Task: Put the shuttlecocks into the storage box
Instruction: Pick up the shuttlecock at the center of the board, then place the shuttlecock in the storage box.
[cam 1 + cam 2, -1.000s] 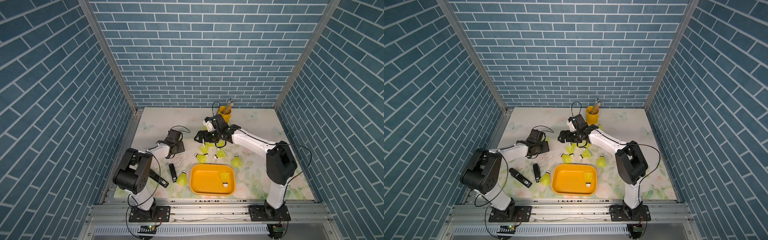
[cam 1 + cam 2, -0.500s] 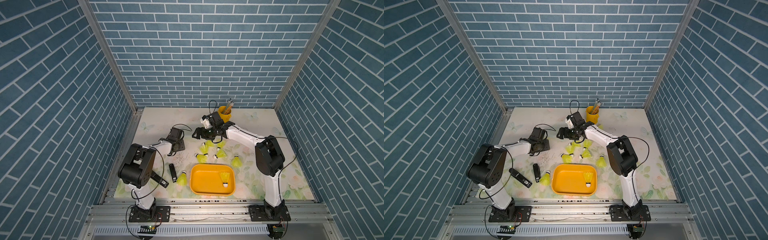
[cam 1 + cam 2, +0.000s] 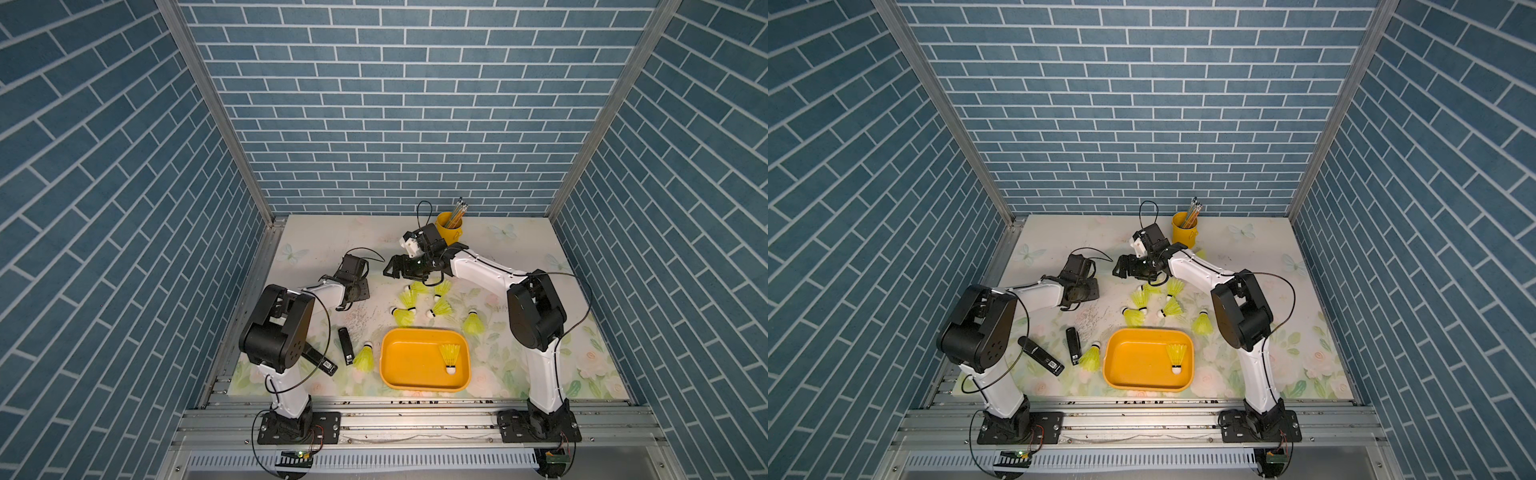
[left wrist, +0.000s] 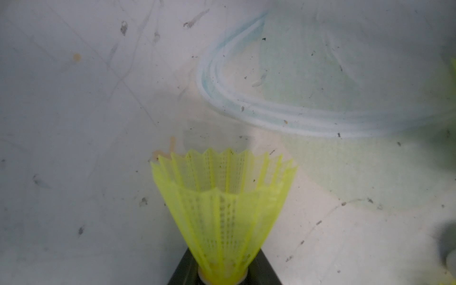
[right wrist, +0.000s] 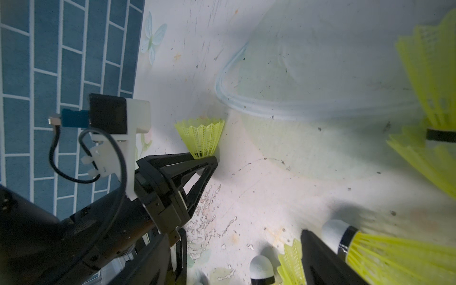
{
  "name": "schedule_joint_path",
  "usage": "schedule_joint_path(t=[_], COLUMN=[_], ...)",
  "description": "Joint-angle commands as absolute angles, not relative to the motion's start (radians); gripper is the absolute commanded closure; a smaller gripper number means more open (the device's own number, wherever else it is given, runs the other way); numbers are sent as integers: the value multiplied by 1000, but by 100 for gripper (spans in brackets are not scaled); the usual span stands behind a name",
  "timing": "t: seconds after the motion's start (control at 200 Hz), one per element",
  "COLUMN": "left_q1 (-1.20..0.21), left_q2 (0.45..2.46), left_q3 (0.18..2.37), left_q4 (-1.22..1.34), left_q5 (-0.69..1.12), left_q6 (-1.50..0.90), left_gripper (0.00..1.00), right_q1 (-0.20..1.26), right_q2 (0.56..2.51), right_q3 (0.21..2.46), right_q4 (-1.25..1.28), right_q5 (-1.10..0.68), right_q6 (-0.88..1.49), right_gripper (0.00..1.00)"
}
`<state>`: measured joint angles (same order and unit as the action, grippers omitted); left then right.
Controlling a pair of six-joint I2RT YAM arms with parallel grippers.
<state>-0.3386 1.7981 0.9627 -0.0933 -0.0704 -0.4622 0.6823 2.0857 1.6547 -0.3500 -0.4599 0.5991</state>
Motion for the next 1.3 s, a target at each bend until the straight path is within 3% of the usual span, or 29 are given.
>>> schedule_joint_path(t=[0.0, 0.465, 0.85, 1.08, 1.29], left_q1=[-337, -439, -784, -987, -1079], left_q2=[1802, 1548, 1204, 1181, 1226], left_q3=[970, 917, 803, 757, 747], left_q4=[-114, -303, -514, -516, -516], left_q5=[-83, -64, 0, -25, -53], left_q6=[-451, -521, -784, -940, -1038], left_gripper=[68, 69, 68, 68, 68], right_q1=[679, 686, 836, 870, 874], right_q2=[2059, 1754, 1392, 1193, 1121], right_q3=[1636, 1364, 1063, 917, 872], right_q4=[-347, -323, -436, -475, -541], right_q5=[-454, -362, -169, -128, -120], right_q6=[618, 662, 802, 880, 898], right_gripper=[16, 19, 21, 22, 23])
